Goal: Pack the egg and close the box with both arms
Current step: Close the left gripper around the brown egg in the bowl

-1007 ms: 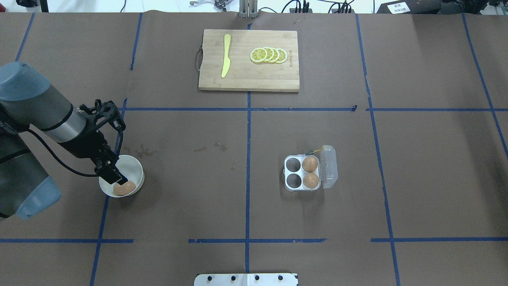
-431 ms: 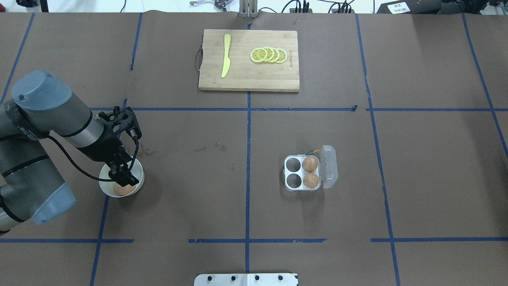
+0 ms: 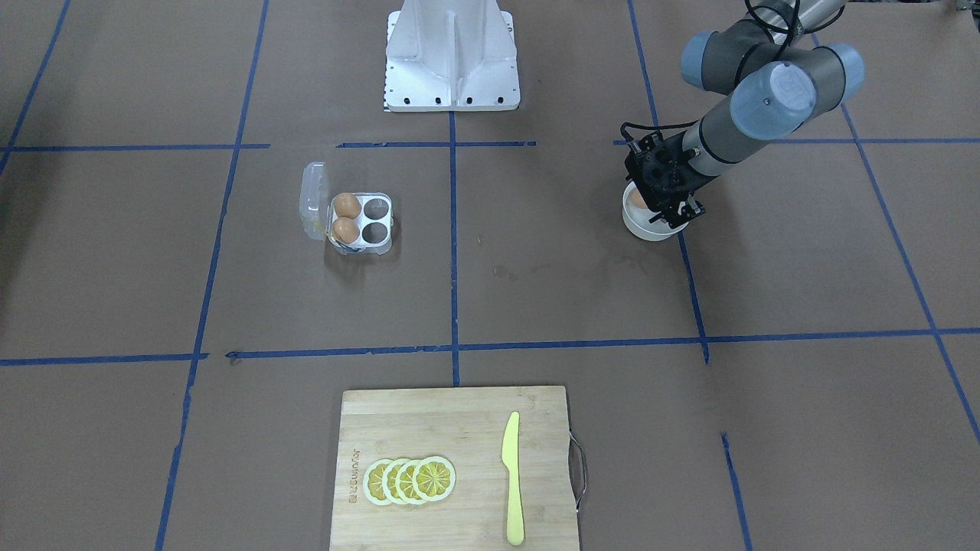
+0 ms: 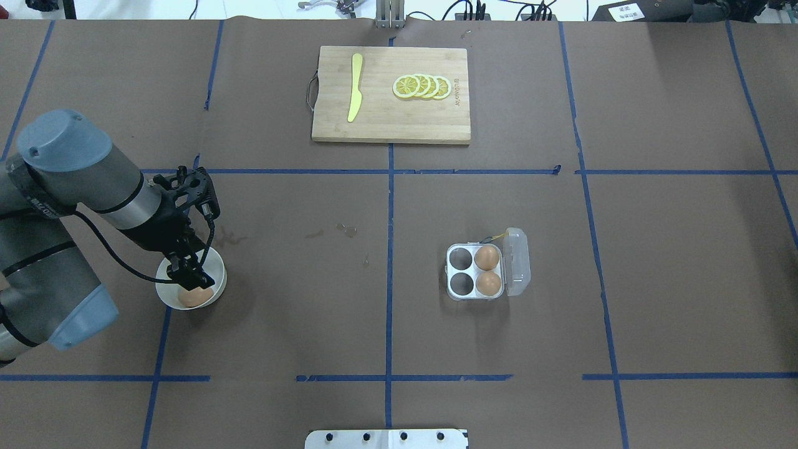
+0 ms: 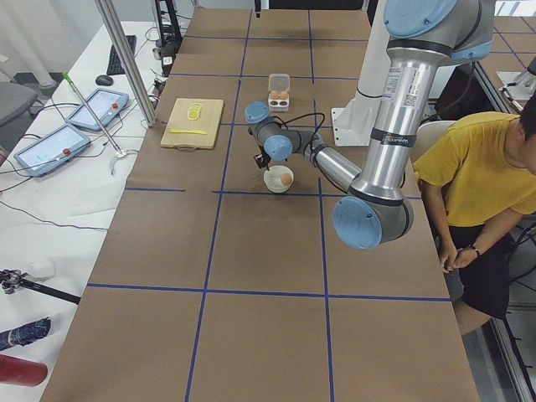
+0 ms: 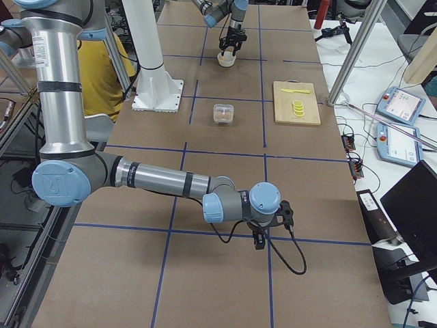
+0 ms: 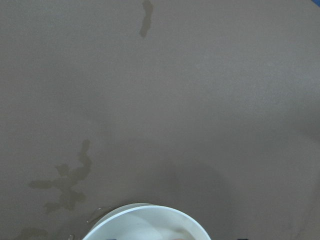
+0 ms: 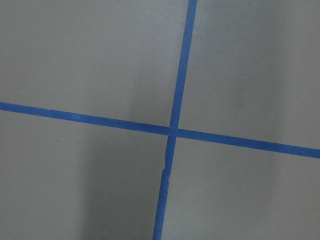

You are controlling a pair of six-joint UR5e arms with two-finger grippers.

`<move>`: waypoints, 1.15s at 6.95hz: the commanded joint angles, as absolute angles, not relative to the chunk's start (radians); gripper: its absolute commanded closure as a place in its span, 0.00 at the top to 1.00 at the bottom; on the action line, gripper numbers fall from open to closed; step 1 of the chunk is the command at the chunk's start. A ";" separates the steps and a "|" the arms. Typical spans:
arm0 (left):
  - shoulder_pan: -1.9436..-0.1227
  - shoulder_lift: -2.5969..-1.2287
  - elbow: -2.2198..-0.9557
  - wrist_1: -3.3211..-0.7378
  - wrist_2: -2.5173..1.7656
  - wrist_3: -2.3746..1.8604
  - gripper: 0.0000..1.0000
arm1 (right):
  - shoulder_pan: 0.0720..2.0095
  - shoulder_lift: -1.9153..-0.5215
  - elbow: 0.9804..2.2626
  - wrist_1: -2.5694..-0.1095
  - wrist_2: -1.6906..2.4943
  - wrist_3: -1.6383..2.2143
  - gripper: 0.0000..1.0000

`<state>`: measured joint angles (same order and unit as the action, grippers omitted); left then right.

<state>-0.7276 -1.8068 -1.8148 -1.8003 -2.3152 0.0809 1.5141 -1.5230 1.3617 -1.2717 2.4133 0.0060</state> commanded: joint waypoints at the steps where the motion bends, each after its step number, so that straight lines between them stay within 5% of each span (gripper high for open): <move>1: -0.724 -1.784 -1.807 -1.796 -2.307 0.113 0.82 | 1.514 -1.522 1.362 -1.272 2.414 0.006 1.00; 8: -0.716 -1.790 -1.749 -1.798 -2.310 0.114 0.74 | 1.514 -1.523 1.359 -1.272 2.416 0.003 1.00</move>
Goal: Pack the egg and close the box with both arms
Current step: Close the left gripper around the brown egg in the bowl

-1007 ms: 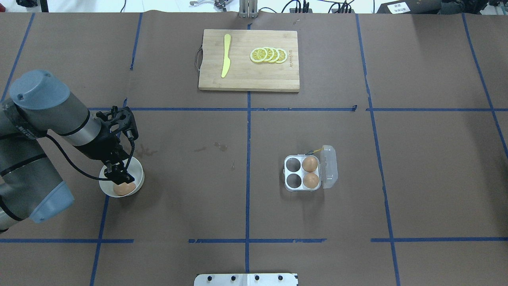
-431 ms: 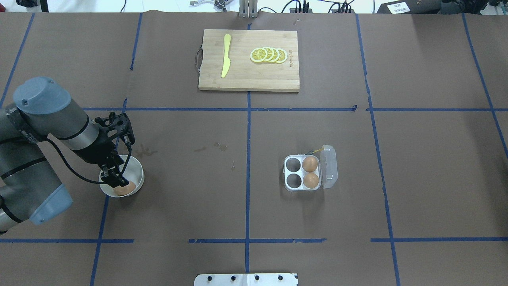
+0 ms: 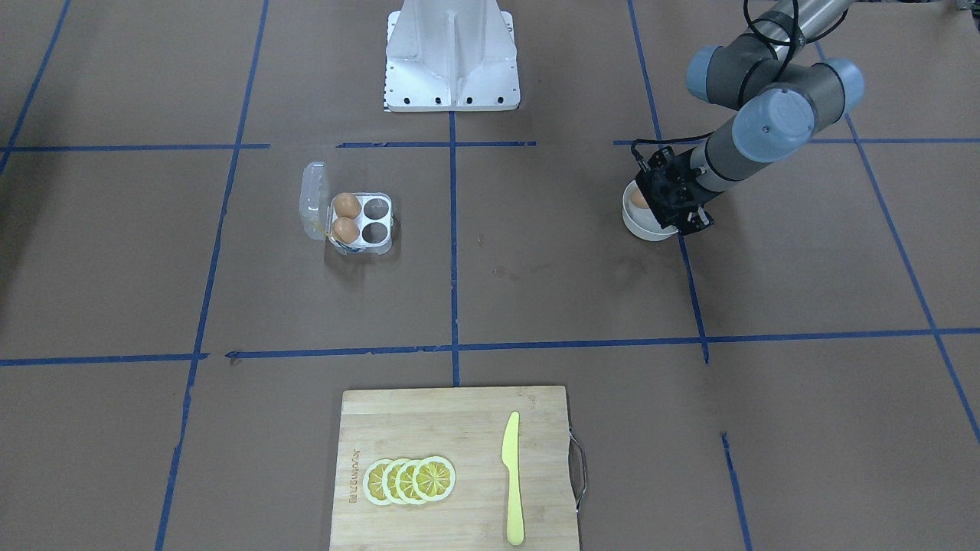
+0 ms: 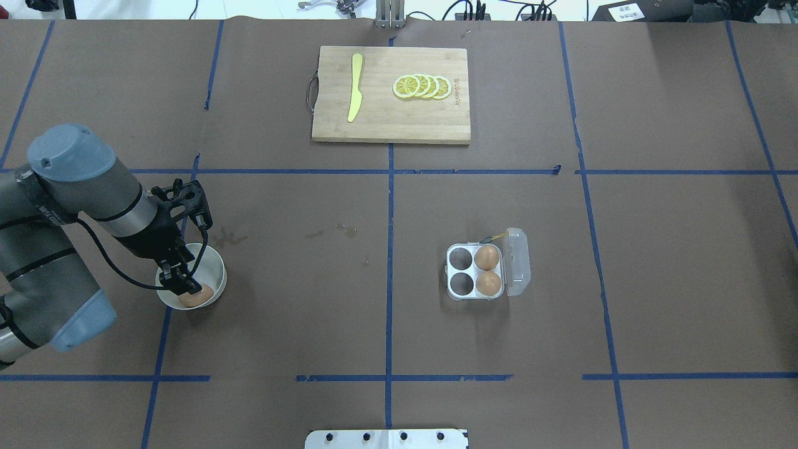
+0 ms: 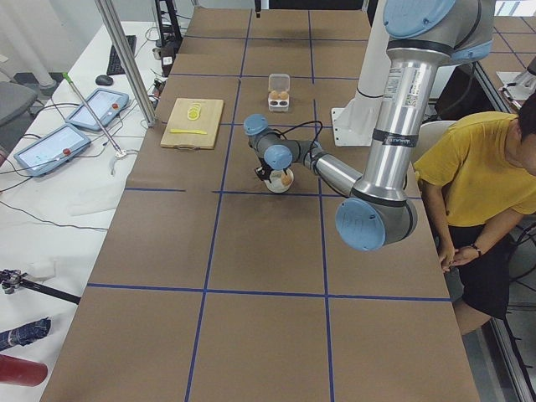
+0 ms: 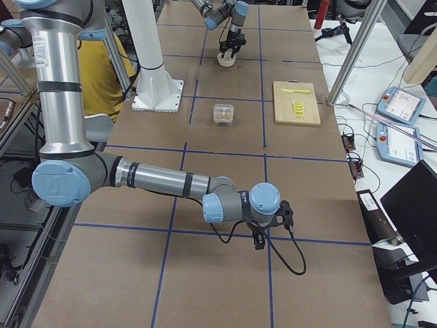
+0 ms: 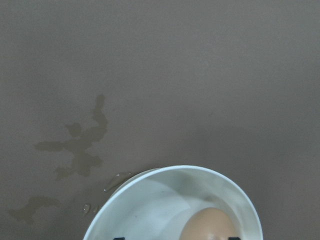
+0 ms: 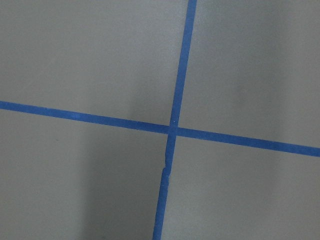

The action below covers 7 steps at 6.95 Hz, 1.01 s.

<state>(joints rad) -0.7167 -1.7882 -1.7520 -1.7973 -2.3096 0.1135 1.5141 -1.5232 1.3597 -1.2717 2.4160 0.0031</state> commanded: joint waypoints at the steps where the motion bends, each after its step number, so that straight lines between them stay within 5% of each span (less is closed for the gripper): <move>1: -0.716 -1.790 -1.749 -1.798 -2.310 0.112 0.73 | 1.514 -1.525 1.359 -1.272 2.416 0.003 1.00; 7: -0.716 -1.787 -1.753 -1.795 -2.318 0.110 0.73 | 1.505 -1.525 1.351 -1.272 2.416 0.003 1.00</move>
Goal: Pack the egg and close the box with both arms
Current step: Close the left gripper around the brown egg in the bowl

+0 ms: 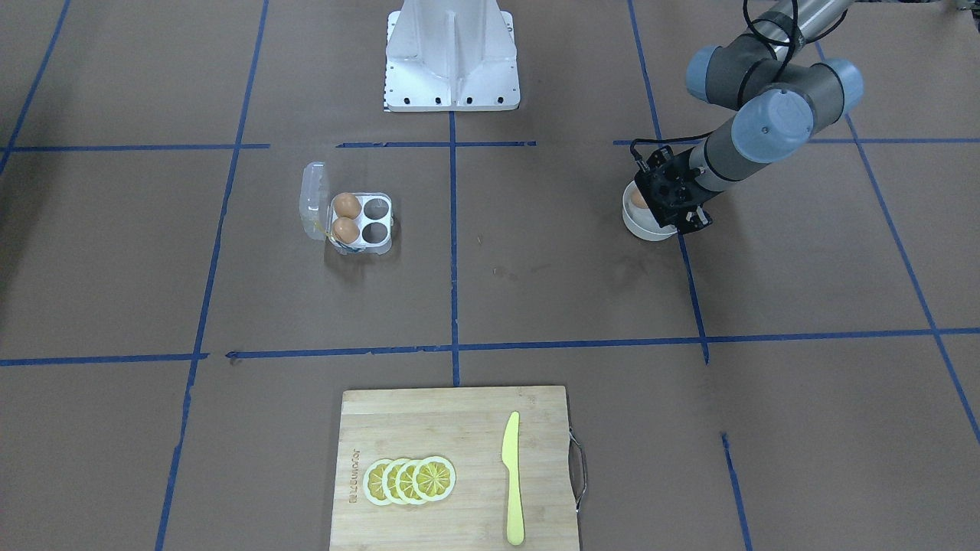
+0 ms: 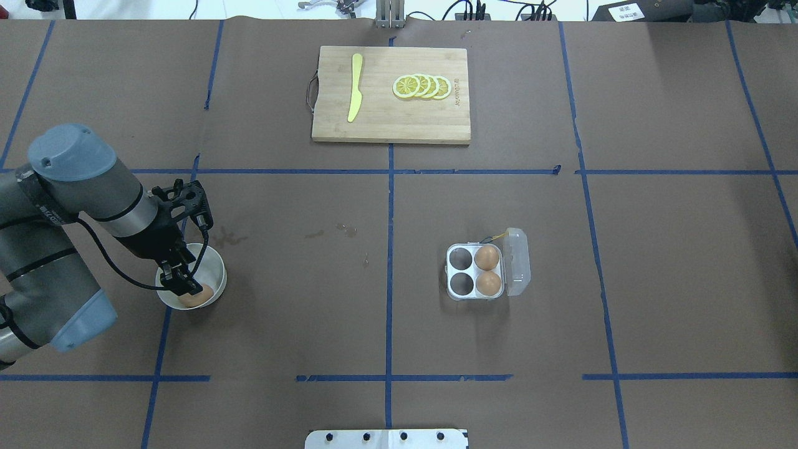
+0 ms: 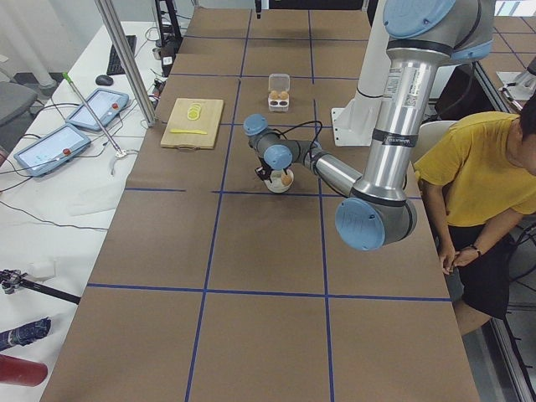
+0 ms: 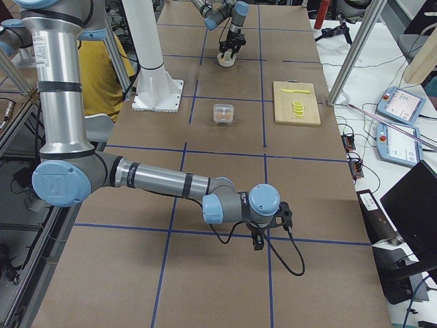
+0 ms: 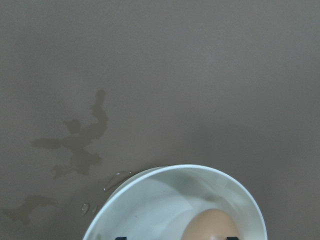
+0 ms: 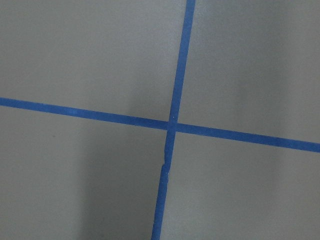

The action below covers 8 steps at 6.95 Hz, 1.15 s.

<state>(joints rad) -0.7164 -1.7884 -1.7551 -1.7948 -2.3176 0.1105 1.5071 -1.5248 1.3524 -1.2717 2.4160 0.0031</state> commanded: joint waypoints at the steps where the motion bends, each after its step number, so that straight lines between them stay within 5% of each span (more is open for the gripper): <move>1: -0.715 -1.787 -1.753 -1.795 -2.319 0.109 0.73 | 1.505 -1.525 1.351 -1.272 2.416 0.003 1.00; 8: -0.693 -1.787 -1.743 -1.793 -2.319 0.101 0.69 | 1.500 -1.525 1.344 -1.272 2.416 0.003 1.00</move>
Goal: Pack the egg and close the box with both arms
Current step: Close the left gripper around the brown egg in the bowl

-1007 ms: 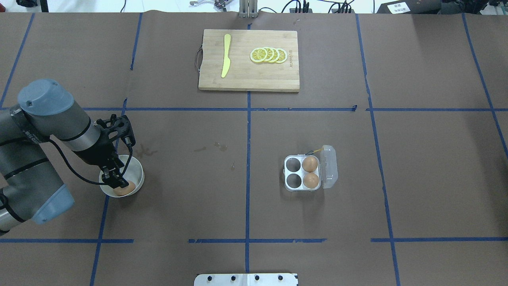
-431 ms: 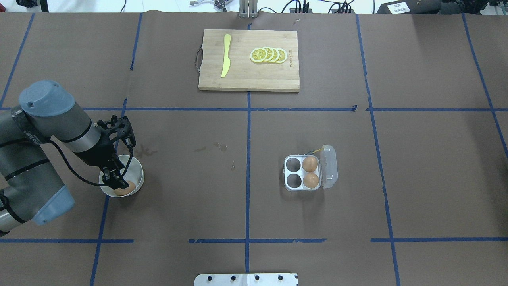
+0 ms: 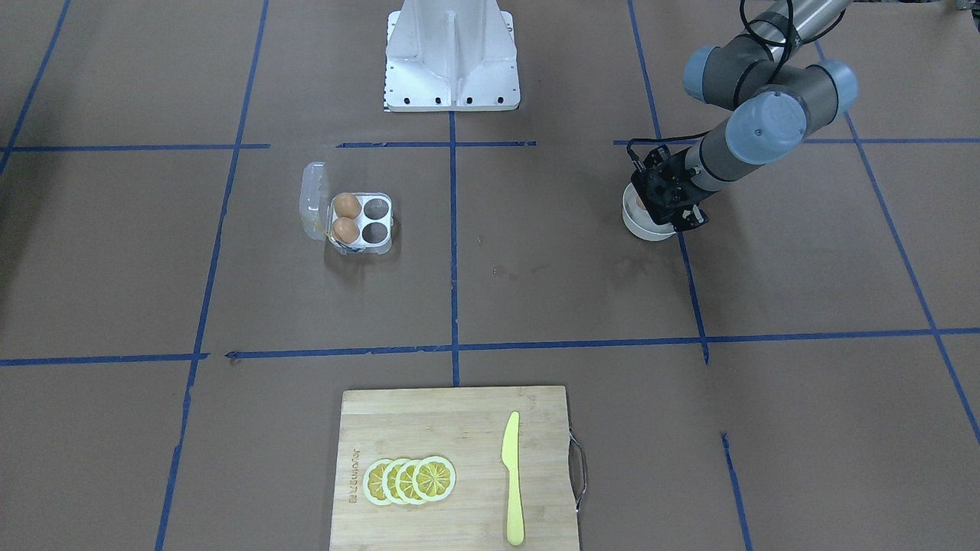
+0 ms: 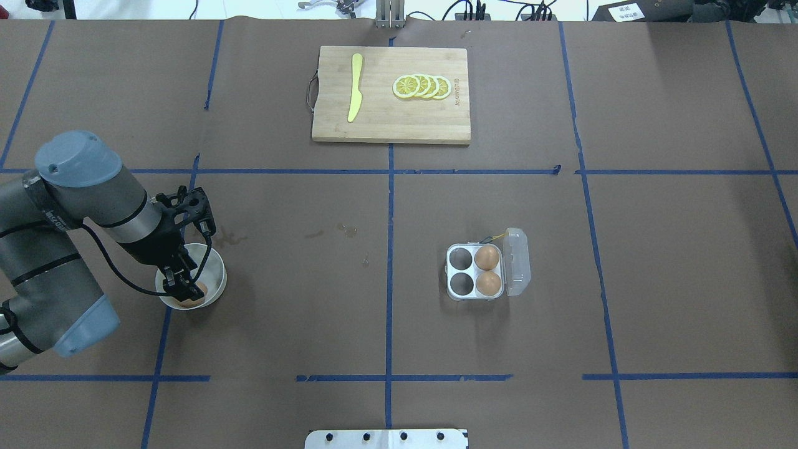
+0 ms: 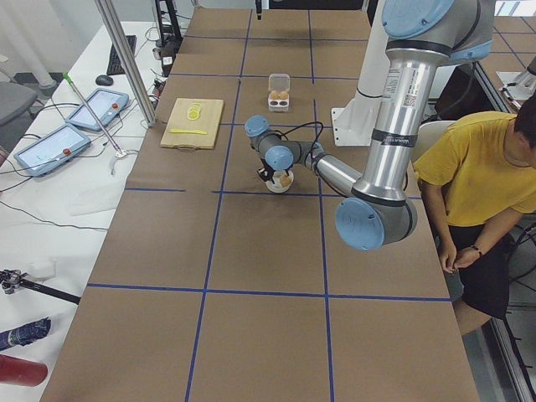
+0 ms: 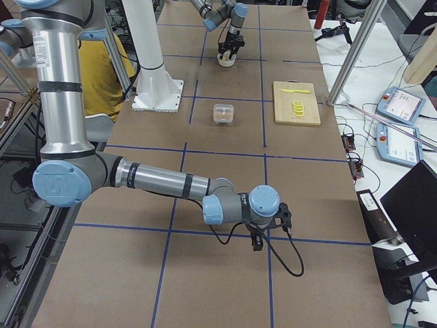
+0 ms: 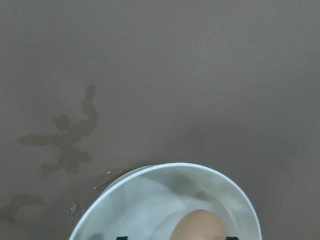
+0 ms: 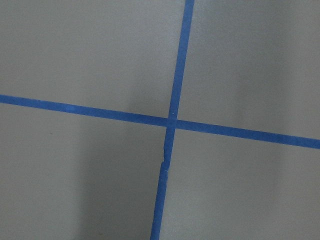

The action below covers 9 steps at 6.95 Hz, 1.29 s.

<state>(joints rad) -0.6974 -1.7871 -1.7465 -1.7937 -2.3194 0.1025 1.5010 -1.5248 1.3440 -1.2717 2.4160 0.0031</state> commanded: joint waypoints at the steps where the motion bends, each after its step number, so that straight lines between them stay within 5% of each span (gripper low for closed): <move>1: -0.693 -1.787 -1.743 -1.792 -2.319 0.103 0.68 | 1.500 -1.528 1.344 -1.272 2.418 0.003 1.00; 4: -0.693 -1.786 -1.733 -1.790 -2.318 0.104 0.67 | 1.499 -1.531 1.344 -1.272 2.416 0.003 1.00; 5: -0.693 -1.778 -1.735 -1.790 -2.318 0.103 0.53 | 1.499 -1.531 1.344 -1.272 2.418 0.003 1.00; 7: -0.696 -1.749 -1.749 -1.790 -2.315 0.104 0.03 | 1.499 -1.531 1.344 -1.272 2.424 0.005 1.00; 9: -0.707 -1.740 -1.796 -1.780 -2.315 0.103 0.00 | 1.499 -1.531 1.344 -1.272 2.431 0.005 1.00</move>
<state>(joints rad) -0.7021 -1.7459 -1.7650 -1.7876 -2.3151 0.1032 1.4987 -1.5309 1.3438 -1.2717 2.4282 0.0045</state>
